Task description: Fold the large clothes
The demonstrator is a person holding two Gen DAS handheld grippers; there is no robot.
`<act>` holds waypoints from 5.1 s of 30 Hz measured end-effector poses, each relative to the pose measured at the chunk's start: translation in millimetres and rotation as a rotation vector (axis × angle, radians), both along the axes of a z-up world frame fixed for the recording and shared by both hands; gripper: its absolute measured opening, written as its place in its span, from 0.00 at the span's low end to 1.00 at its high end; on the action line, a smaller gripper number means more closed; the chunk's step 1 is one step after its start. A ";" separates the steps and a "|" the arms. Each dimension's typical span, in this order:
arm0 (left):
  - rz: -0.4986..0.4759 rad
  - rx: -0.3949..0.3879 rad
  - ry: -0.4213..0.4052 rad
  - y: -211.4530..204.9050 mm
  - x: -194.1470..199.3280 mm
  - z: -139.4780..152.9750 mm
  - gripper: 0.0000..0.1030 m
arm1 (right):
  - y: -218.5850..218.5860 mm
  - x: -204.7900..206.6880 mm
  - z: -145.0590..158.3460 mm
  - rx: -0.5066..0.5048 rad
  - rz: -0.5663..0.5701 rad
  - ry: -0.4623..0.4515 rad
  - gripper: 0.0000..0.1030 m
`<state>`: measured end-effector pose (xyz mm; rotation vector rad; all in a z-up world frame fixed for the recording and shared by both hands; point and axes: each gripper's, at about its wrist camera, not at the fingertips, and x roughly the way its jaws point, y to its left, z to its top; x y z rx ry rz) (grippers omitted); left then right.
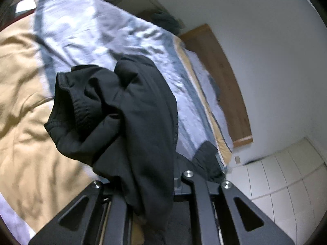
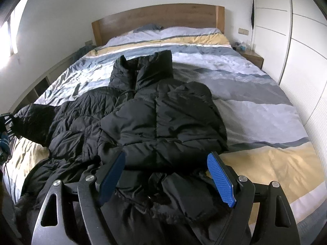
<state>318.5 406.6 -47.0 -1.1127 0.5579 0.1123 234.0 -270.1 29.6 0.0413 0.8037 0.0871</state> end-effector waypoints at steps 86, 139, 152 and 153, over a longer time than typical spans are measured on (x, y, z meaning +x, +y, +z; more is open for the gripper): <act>-0.577 0.605 0.175 -300.1 23.5 34.2 0.38 | 155.5 51.4 -12.5 0.017 0.287 0.016 0.83; -0.631 0.667 0.184 -360.9 -123.0 41.9 0.38 | 37.0 -41.5 -19.2 0.004 0.125 0.072 0.86; -0.573 0.639 0.189 -331.3 -205.9 72.1 0.39 | -54.8 -130.7 15.9 0.064 -0.050 0.013 0.86; -0.570 0.643 0.188 -330.1 -207.6 76.0 0.39 | -59.1 -135.5 18.3 0.065 -0.060 0.009 0.86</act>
